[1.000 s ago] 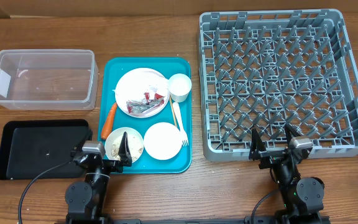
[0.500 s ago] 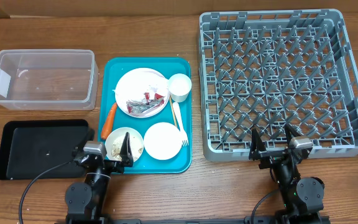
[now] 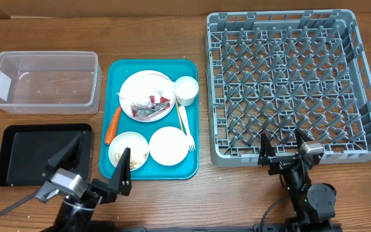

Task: Sort waste into correct bins and load items into the dishwasher rack
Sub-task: 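Move the left gripper over the pink plate toward the red wrapper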

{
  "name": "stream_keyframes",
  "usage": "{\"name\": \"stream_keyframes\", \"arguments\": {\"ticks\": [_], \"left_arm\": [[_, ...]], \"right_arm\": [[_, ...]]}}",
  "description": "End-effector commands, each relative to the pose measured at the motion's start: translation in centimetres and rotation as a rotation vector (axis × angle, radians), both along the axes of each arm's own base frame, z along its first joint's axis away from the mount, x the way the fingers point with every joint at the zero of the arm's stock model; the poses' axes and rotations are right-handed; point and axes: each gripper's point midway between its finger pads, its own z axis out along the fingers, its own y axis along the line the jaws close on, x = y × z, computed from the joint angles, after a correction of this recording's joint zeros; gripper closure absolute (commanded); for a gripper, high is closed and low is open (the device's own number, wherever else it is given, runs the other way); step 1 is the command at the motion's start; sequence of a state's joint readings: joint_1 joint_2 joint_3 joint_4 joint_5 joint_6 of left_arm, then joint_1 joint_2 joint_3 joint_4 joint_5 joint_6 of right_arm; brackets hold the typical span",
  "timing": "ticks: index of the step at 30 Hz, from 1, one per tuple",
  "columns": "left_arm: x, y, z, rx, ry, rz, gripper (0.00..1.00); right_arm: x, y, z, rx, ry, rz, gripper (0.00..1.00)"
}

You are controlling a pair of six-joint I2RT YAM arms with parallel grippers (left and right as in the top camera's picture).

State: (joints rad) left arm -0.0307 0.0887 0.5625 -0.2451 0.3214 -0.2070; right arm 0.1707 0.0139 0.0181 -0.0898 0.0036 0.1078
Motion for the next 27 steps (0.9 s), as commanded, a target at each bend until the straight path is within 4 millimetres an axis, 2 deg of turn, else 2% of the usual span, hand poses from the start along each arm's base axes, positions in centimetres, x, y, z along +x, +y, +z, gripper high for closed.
{"name": "stream_keyframes", "arguments": {"ticks": [1,6,10,16,27], "left_arm": [[0.4,0.0,3.5,0.010,0.073,0.005,0.00],[2.8,0.0,5.3,0.034,0.268,0.006,0.00],[5.3,-0.1,4.3,0.055,0.515,0.001,0.00],[8.3,-0.4,-0.8,0.074,0.961,-0.026,0.00],[12.8,-1.0,-11.6,0.066,1.433,-0.068,0.00]], "right_arm": [[0.0,0.0,-0.1,-0.003,-0.007,0.002,0.00],[0.0,0.0,-0.1,-0.003,-0.007,0.002,0.00],[0.0,0.0,-0.1,-0.003,-0.007,0.002,0.00],[0.0,0.0,-0.1,-0.003,-0.007,0.002,0.00],[0.0,0.0,-0.1,-0.003,-0.007,0.002,0.00]]}}
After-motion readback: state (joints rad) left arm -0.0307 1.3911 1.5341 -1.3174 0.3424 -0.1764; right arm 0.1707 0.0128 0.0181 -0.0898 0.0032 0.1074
